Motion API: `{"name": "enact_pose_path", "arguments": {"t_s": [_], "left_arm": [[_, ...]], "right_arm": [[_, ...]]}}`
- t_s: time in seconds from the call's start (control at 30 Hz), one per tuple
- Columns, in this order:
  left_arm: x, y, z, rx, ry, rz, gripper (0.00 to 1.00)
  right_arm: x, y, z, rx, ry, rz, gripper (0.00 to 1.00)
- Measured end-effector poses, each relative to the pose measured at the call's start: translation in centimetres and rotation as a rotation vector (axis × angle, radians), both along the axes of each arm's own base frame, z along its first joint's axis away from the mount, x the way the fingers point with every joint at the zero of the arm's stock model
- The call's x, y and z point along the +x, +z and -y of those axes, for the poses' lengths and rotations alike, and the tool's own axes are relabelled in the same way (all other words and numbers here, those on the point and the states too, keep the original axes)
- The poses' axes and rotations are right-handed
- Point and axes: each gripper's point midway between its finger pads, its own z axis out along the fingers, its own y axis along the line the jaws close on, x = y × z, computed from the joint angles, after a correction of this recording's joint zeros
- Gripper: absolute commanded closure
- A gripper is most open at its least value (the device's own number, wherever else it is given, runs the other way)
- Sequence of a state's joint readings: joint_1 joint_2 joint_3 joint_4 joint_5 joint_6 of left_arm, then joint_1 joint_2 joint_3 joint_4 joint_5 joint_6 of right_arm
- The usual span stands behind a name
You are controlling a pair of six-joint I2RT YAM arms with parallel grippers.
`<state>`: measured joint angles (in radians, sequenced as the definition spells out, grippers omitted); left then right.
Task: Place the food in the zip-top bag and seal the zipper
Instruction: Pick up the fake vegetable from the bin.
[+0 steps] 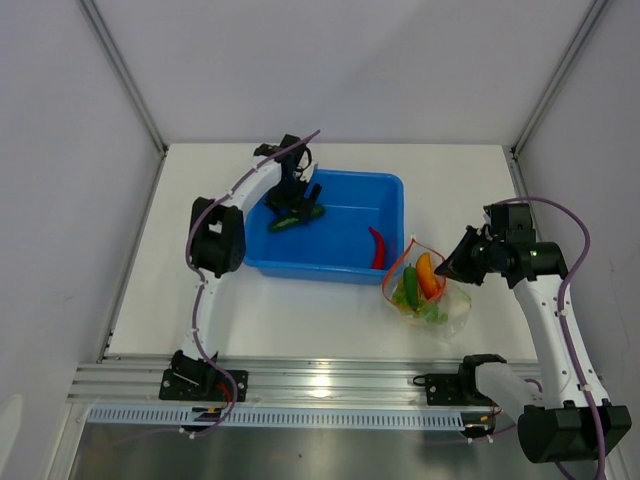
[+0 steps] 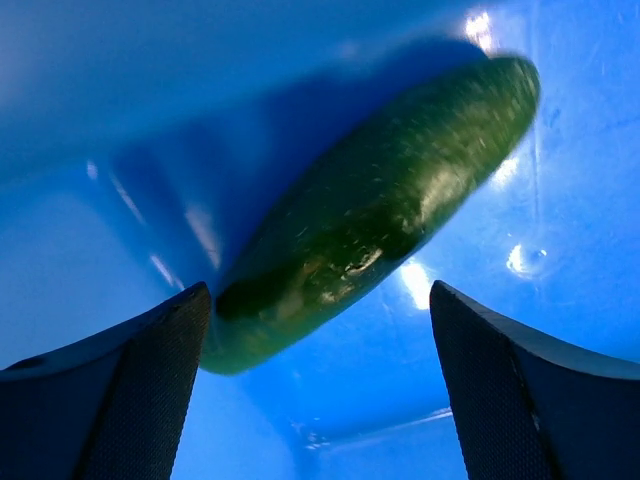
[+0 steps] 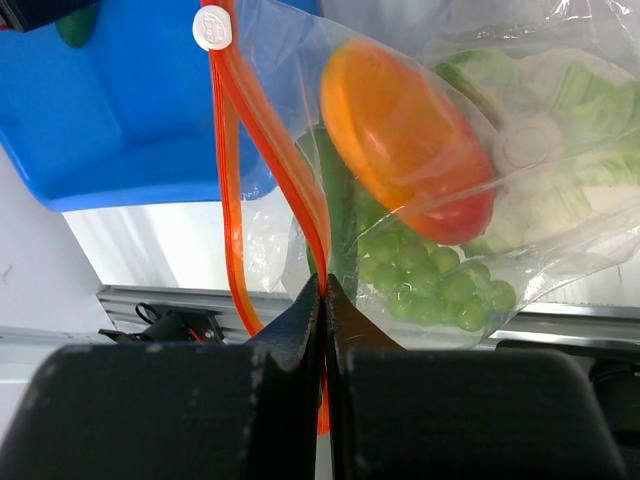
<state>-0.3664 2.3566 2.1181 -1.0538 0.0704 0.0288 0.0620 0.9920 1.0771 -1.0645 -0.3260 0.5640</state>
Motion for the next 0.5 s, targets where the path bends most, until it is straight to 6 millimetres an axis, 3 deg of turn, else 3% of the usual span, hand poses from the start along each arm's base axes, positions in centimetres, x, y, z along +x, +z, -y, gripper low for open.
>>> {"name": "enact_pose_path", "arguments": {"t_s": [0.13,0.17,0.23,0.4,0.5], "left_arm": [[-0.5,-0.4,0.4,-0.013,0.015,-0.024,0.18],[-0.5,-0.4,0.5,-0.014,0.023,-0.025,0.26],[-0.6,-0.5,0.6,-0.018,0.043,-0.026,0.34],[-0.3,-1.1,0.8,-0.016,0.081,-0.008,0.39],[-0.4,-1.5,0.7,-0.018,0.107,0.002,0.47]], "right_arm": [[0.1,0.1,0.0,0.005,-0.007,0.003,1.0],[0.2,0.1,0.0,0.006,-0.009,0.004,1.0],[0.2,0.2,-0.1,0.008,-0.011,0.007,1.0],[0.3,0.4,0.0,0.011,-0.023,0.021,1.0],[0.1,0.6,0.0,0.012,-0.028,0.031,1.0]]}}
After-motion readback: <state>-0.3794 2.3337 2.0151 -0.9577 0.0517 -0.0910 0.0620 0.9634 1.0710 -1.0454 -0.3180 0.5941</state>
